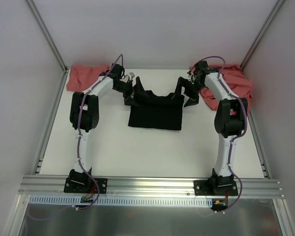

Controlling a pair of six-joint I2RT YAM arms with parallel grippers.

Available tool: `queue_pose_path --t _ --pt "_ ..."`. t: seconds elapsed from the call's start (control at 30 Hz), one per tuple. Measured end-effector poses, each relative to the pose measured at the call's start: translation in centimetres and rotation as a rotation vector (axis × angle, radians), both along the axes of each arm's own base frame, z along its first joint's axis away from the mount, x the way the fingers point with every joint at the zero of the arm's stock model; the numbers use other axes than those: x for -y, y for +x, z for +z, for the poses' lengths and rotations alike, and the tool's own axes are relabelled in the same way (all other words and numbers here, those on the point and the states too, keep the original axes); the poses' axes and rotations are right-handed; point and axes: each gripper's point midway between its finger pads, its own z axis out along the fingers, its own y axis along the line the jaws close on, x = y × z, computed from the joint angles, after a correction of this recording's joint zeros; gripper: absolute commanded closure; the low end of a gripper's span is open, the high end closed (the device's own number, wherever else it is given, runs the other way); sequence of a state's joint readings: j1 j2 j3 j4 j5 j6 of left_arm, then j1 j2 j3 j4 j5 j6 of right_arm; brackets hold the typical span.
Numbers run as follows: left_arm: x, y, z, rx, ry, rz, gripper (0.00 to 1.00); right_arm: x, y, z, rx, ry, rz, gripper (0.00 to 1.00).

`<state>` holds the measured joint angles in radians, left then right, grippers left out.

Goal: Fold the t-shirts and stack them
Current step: Fold the long partially folded tshirt into a neat square

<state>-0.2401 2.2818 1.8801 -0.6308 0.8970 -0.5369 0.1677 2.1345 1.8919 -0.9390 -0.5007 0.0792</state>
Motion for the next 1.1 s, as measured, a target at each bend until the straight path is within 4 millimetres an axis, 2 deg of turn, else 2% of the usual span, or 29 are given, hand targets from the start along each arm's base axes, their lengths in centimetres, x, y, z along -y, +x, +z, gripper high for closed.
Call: queue_pose_path --t 0.1,0.2,0.43,0.57,0.67,0.77,0.93,1.0,1.1 --pt "-0.4 1.4 -0.7 0.069 0.027 0.035 0.01 0.4 0.8 -1.2 0.004 -0.015 -0.01 0.01" --pt "-1.3 1.5 -0.3 0.138 0.07 0.075 0.01 0.7 1.2 -1.5 0.012 -0.02 -0.018 0.01" --pt "-2.2 1.8 4.3 0.297 0.079 0.113 0.01 0.6 1.8 -1.0 0.033 -0.009 -0.023 0.01" --pt "-2.4 0.7 5.3 0.326 0.068 0.114 0.01 -0.2 1.7 -0.2 0.046 0.004 -0.027 0.0" --pt "-2.8 -1.3 5.1 0.313 0.072 0.109 0.01 -2.8 0.7 1.5 0.079 0.019 0.017 0.01" --pt "-3.5 -4.2 5.0 0.297 0.08 0.105 0.01 -6.5 -1.0 2.7 0.098 0.043 0.089 0.01" --pt "-4.3 -7.6 6.7 0.331 0.073 0.108 0.01 -11.6 -3.9 3.4 0.094 0.081 0.201 0.0" --pt "-4.6 -8.5 7.7 0.355 0.067 0.11 0.01 -12.6 -4.6 3.4 0.085 0.091 0.222 0.01" --pt "-4.8 -9.3 8.7 0.383 0.06 0.113 0.01 -12.9 -4.7 3.0 0.076 0.094 0.226 0.0"
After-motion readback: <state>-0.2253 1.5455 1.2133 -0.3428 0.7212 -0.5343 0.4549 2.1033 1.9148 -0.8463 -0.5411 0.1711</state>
